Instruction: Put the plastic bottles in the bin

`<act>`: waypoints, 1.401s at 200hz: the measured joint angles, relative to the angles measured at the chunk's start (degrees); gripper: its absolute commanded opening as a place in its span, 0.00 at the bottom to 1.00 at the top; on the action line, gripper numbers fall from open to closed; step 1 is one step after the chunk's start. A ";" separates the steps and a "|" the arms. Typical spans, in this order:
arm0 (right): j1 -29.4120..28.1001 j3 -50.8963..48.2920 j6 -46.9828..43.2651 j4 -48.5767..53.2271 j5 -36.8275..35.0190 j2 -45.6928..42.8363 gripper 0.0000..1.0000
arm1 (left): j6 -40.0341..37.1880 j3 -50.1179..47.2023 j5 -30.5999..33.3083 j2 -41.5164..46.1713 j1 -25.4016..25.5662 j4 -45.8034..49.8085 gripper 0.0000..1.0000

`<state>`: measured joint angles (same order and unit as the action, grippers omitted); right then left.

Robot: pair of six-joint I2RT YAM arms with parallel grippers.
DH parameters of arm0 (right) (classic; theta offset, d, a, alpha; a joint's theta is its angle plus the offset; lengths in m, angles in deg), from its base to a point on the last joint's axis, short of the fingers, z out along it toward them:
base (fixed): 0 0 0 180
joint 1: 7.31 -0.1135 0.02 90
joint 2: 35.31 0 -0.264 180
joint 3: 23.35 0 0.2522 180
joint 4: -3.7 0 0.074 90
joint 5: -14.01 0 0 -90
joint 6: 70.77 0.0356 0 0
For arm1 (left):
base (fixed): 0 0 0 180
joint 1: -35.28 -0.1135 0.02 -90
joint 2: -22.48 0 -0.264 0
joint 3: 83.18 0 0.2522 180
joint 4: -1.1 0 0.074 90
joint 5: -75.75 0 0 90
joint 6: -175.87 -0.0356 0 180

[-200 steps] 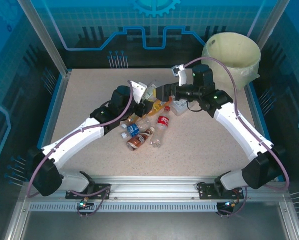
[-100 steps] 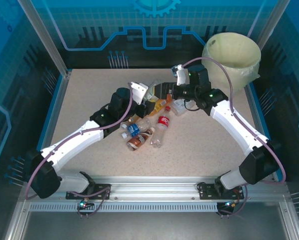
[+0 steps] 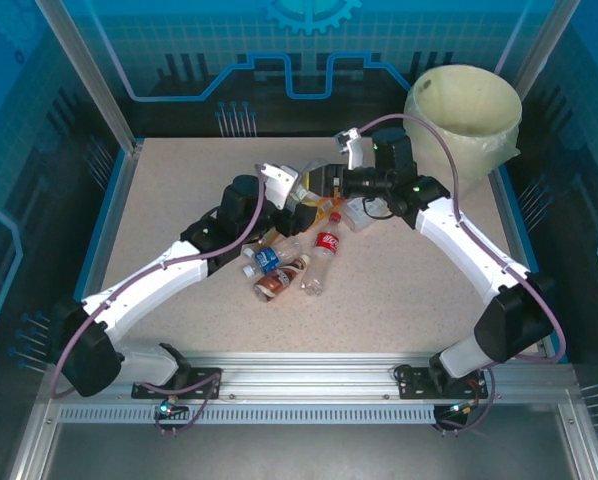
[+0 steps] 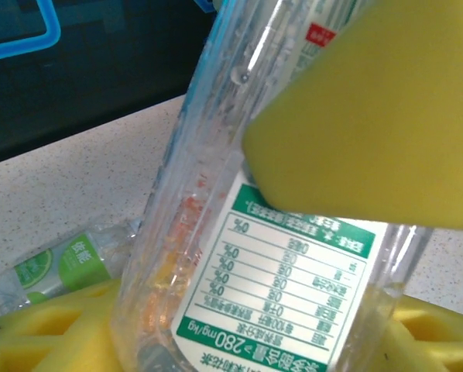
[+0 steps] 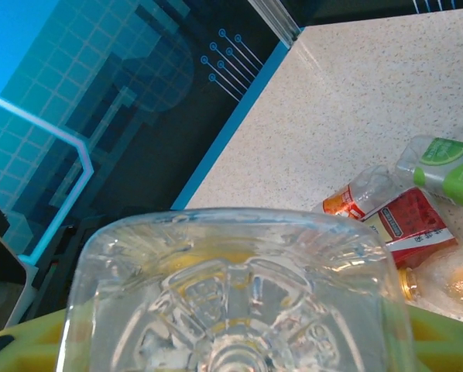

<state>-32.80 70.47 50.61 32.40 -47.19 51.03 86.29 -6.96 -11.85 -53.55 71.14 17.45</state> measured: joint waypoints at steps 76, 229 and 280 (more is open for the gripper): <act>3.85 5.25 -7.34 9.18 -16.09 -2.19 0.45 | 8.74 -5.31 1.51 4.70 -5.86 -4.50 0.99; 24.85 36.15 -12.74 12.55 -34.36 11.15 0.45 | 23.76 -21.59 16.44 22.80 -14.97 -3.45 0.99; 25.20 37.40 -10.03 9.44 -45.57 18.47 0.48 | 25.16 -22.56 17.38 23.71 -15.58 -2.84 0.99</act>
<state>-7.60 107.86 40.57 41.84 -92.76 69.50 111.45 -29.52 5.52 -29.83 55.55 14.61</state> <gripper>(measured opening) 0.578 0.988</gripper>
